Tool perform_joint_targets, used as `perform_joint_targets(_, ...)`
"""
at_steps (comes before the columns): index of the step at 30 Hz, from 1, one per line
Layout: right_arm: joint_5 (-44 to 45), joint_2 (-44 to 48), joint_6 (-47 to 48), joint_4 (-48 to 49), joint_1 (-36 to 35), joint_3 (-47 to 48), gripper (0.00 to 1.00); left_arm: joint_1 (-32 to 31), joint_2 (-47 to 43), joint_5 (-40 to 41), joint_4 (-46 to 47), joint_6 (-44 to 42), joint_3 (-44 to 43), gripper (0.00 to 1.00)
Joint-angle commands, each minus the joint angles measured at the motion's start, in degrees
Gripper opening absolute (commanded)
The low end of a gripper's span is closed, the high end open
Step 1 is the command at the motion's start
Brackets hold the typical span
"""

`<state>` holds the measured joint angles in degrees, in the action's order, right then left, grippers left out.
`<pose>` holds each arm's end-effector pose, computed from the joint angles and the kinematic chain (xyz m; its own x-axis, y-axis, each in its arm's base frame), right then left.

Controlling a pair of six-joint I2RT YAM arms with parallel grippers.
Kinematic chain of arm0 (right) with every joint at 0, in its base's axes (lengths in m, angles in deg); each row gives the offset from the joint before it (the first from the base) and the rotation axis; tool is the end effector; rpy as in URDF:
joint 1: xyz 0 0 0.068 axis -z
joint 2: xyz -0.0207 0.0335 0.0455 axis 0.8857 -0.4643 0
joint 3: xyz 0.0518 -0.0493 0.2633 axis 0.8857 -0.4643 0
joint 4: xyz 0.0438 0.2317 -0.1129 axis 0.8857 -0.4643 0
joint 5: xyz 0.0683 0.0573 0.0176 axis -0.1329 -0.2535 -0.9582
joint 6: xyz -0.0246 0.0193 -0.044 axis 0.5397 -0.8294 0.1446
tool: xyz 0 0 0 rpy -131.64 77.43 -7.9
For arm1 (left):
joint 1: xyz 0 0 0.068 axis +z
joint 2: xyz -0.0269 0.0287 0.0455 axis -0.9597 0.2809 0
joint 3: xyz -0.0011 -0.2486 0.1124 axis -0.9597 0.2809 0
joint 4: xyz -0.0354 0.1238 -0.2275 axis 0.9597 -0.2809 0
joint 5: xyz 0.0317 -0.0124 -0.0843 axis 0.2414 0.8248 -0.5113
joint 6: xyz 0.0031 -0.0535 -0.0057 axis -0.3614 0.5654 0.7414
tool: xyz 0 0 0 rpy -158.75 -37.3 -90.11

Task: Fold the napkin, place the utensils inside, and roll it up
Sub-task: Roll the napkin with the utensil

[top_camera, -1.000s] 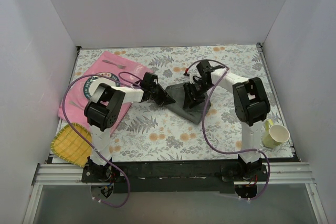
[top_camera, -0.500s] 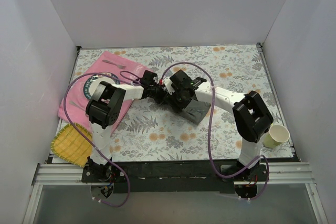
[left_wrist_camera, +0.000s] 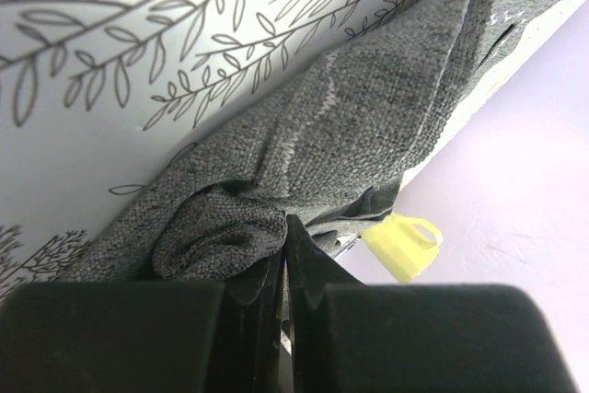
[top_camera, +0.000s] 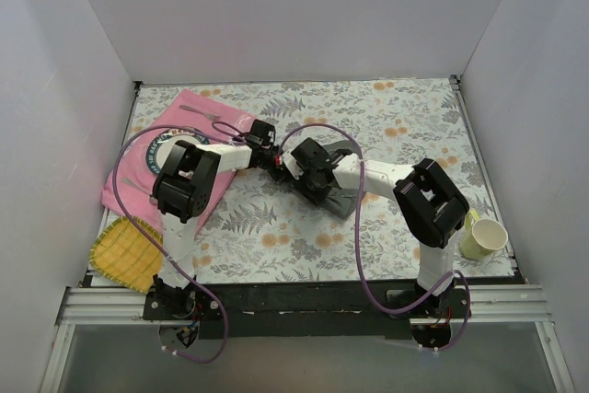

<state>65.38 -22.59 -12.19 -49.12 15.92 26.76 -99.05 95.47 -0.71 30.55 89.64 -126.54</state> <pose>0.2703 0.2788 0.1717 -0.4539 -0.7702 -0.4481 -0.7969 0.5758 -0.1826 0.3707 -0.1961 0.1123 -0.3919 -0.7315 0.5580 -0.9031 0.1900 -0.3852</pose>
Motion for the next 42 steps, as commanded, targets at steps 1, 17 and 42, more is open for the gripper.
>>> perform_joint_targets(1, -3.0, -2.3, -2.4, 0.5, 0.0, -0.3, 0.36, 1.2, 2.8, 5.7, -10.1, -4.4, -1.6, 0.01)
perform_joint_targets(17, -37.0, -6.8, -18.3, 6.5, 10.5, -6.9, 0.01, 3.0, -4.8, 18.9, -22.1, -10.0, -15.8, 0.16)
perform_joint_targets(42, -56.9, -20.9, -25.5, 3.4, 19.3, 1.1, 0.01, 0.1, -15.4, 3.0, 9.0, -4.3, 9.8, 0.14)
